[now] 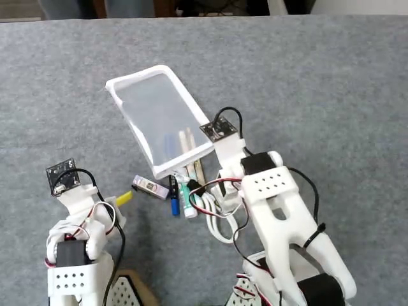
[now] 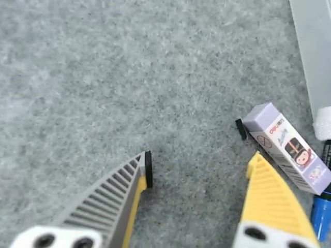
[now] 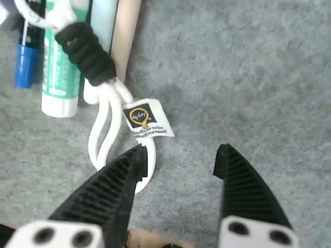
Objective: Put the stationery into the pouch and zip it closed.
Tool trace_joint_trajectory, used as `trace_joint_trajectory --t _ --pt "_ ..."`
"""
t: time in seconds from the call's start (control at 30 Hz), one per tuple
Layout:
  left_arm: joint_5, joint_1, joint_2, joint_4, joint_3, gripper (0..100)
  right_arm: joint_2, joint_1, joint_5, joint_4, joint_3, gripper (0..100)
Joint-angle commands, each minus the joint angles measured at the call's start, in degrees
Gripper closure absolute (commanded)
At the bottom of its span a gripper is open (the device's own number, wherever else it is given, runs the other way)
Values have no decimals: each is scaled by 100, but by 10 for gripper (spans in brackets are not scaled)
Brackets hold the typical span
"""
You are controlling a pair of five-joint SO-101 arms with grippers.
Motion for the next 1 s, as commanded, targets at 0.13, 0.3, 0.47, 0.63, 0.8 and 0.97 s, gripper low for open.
trace_joint_trajectory --t 0.13,0.3,0.47,0.63,0.8,0.97 --pt "-677 110 1565 132 -1455 691 -75 -79 -202 -9 -426 768" --pt "-818 171 3727 -325 -2132 693 -75 -273 -167 -281 -400 768" --pt "-1380 127 4615 -826 -2044 692 -75 -1196 554 -325 -549 768" --pt "-1424 127 4659 -1820 -1349 693 -48 -1371 519 -712 -602 768" --pt "-1424 119 4659 -1960 -1314 693 787 -1389 501 -1371 -558 768" --pt "-1424 119 4659 -1969 -1305 693 2088 -1389 501 -2057 -576 768"
